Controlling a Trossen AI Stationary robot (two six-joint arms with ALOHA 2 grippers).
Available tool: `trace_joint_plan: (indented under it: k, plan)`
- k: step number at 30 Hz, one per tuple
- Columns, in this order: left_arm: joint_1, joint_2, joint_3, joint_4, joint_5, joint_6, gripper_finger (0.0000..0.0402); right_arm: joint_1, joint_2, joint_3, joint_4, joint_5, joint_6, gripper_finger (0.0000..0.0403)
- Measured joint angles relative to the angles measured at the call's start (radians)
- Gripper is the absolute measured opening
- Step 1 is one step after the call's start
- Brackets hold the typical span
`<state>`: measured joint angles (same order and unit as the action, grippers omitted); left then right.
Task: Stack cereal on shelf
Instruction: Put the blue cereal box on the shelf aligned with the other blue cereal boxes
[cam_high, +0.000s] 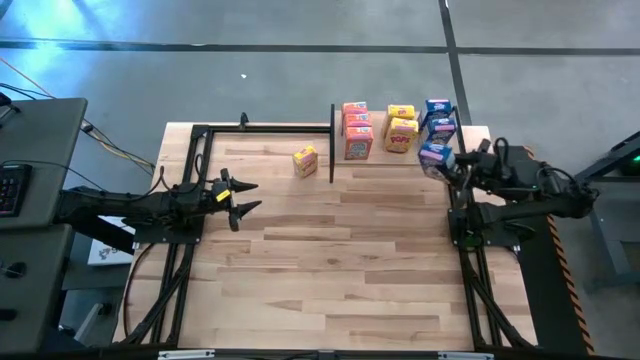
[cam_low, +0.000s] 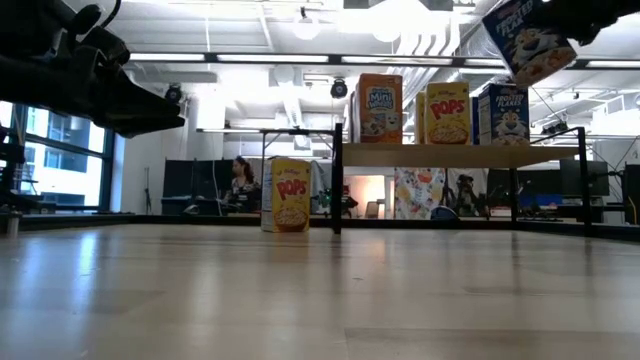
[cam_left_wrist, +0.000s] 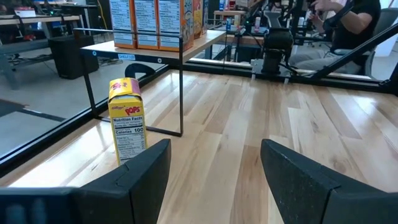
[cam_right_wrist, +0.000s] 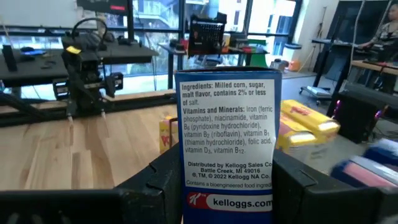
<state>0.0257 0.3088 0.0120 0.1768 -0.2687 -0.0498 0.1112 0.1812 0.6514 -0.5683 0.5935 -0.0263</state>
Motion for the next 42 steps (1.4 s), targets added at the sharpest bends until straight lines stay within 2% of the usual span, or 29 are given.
trace_joint_plan:
  k: [8, 10, 23, 35, 42]
  plan:
    - [0.000, 0.000, 0.000, 0.000, 0.000, 0.000, 0.0239, 0.000, -0.053, 0.000, -0.123, 0.087, 0.048, 0.0154]
    - [0.000, 0.000, 0.000, 0.000, 0.000, 0.000, 0.0239, 0.000, -0.053, -0.022, -0.102, 0.112, 0.061, 0.0154]
    - [0.000, 0.000, 0.000, 0.000, 0.000, 0.000, 0.0239, 0.000, -0.054, -0.238, 0.252, 0.290, 0.046, 0.0154]
    - [0.000, 0.000, 0.000, 0.000, 0.000, 0.000, 0.0239, 0.000, -0.054, -0.351, 0.358, 0.412, 0.067, 0.0154]
    - [0.000, 0.000, 0.000, 0.000, 0.000, 0.000, 0.0239, 0.000, -0.053, -0.446, 0.578, 0.458, -0.081, 0.0154]
